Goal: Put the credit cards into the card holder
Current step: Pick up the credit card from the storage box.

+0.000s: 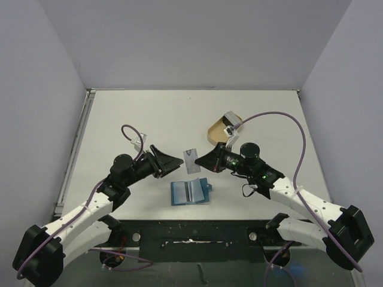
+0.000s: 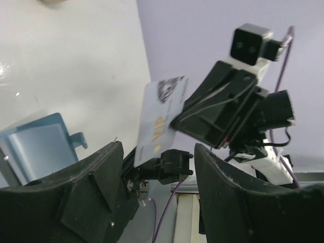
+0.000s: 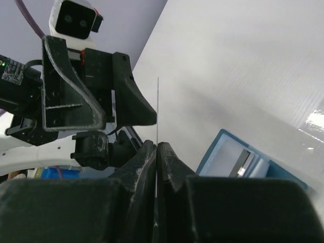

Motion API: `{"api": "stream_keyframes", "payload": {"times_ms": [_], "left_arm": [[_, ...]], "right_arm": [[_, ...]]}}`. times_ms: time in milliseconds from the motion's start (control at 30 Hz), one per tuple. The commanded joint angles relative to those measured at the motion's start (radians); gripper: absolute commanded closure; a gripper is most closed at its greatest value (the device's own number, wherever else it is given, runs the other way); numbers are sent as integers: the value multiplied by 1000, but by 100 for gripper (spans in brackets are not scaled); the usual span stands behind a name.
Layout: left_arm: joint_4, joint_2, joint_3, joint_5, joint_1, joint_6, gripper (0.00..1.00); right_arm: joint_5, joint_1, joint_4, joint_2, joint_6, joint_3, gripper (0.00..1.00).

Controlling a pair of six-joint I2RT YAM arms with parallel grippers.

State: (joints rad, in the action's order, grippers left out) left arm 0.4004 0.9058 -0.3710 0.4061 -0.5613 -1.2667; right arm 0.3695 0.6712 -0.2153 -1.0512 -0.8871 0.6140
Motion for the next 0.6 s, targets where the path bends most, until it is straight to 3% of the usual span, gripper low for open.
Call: {"api": "stream_keyframes", "payload": {"times_ms": [0, 400, 467, 567], "left_arm": [[177, -36, -5, -12, 11, -34, 44], [140, 10, -6, -41, 12, -12, 44], [149, 10, -5, -41, 12, -17, 49], [176, 13, -1, -38, 12, -26, 73]], "right_arm": [[59, 30, -188, 16, -91, -27, 99], [67, 41, -219, -12, -94, -51, 98], [68, 42, -221, -19, -96, -51, 98], [73, 42, -219, -35, -96, -49, 94]]}}
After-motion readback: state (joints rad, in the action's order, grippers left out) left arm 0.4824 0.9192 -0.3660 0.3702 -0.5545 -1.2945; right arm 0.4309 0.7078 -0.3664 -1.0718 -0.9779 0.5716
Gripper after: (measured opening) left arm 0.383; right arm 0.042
